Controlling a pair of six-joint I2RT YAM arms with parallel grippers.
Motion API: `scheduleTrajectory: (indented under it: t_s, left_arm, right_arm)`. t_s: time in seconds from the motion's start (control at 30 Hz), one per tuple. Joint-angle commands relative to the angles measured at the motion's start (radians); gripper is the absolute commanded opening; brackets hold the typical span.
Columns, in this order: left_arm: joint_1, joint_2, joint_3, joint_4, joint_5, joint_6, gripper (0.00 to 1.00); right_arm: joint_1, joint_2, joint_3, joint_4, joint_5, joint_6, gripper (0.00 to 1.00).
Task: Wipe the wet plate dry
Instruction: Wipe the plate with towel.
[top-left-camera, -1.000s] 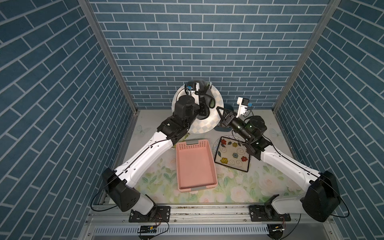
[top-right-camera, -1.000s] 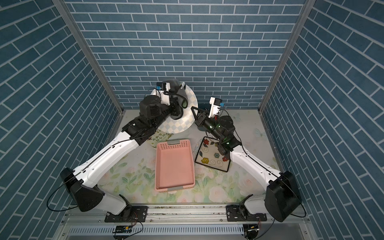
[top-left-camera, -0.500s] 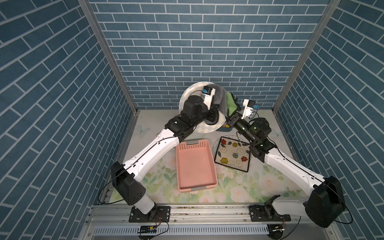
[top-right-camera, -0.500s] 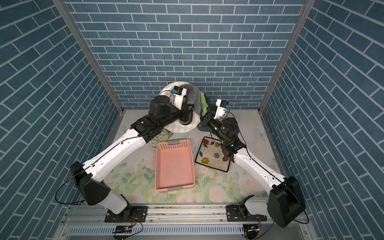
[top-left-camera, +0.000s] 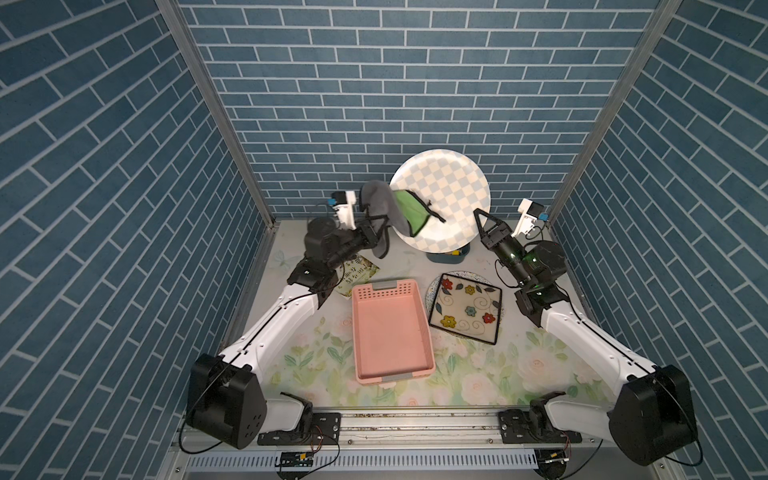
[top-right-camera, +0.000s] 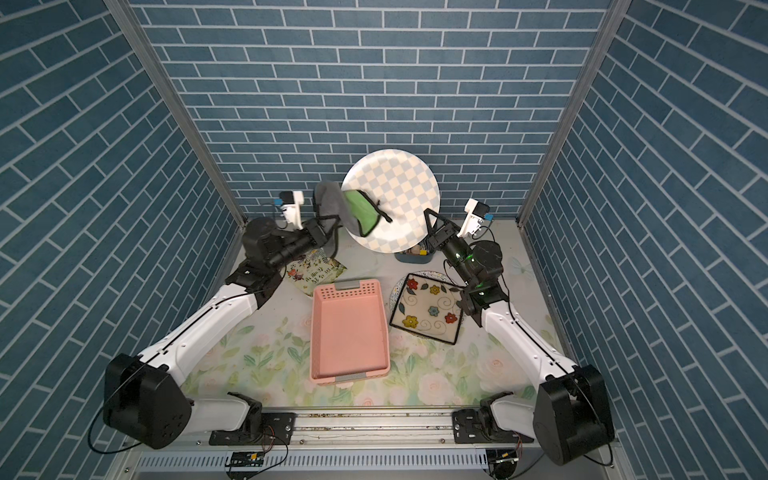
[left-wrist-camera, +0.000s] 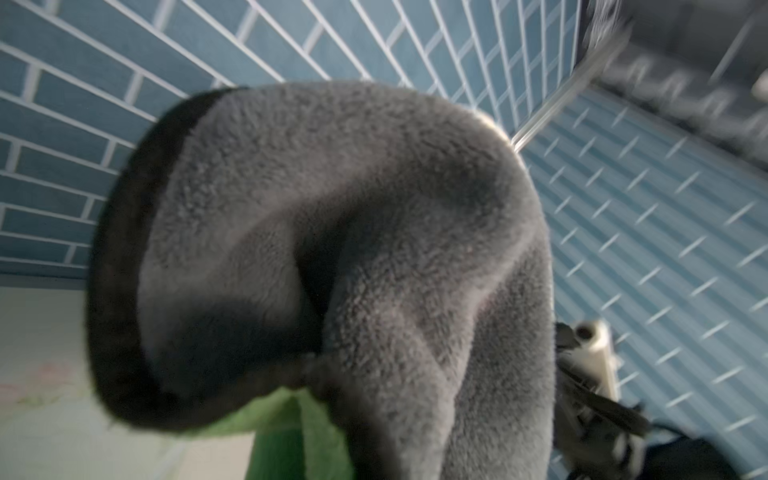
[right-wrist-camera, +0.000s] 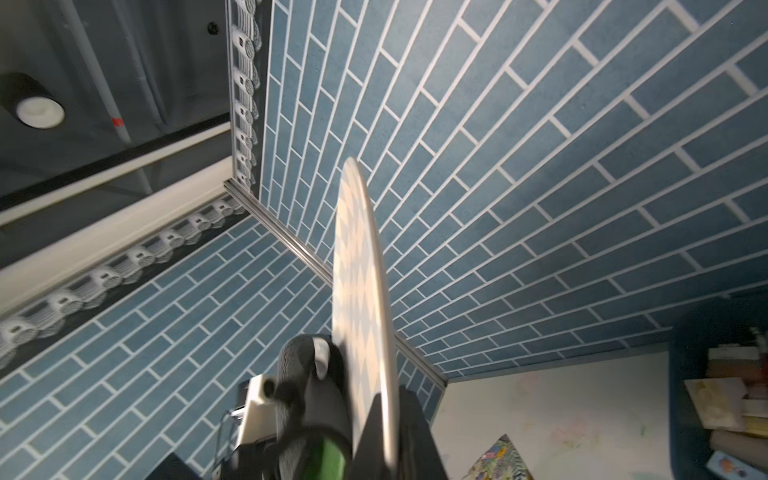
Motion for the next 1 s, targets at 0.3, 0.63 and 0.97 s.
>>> scheduleTrajectory:
  t_s: [0.3, 0.63, 0.97]
  left_arm:
    - [-0.193, 0.124, 0.227, 0.907, 0.202, -0.797, 0.0]
    - [-0.372, 0.167, 0.177, 1.037, 0.189, -0.833, 0.0]
    - [-0.158, 0.113, 0.33, 0.994, 0.101, -0.857, 0.0]
  right_arm:
    - [0.098, 0.058, 0.076, 0.457, -0.125, 0.302, 0.0]
    - [0.047, 0.246, 0.399, 0.477, -0.13, 0.364, 0.0]
    - [0.048, 0.135, 0.141, 0.58, -0.184, 0.356, 0.0]
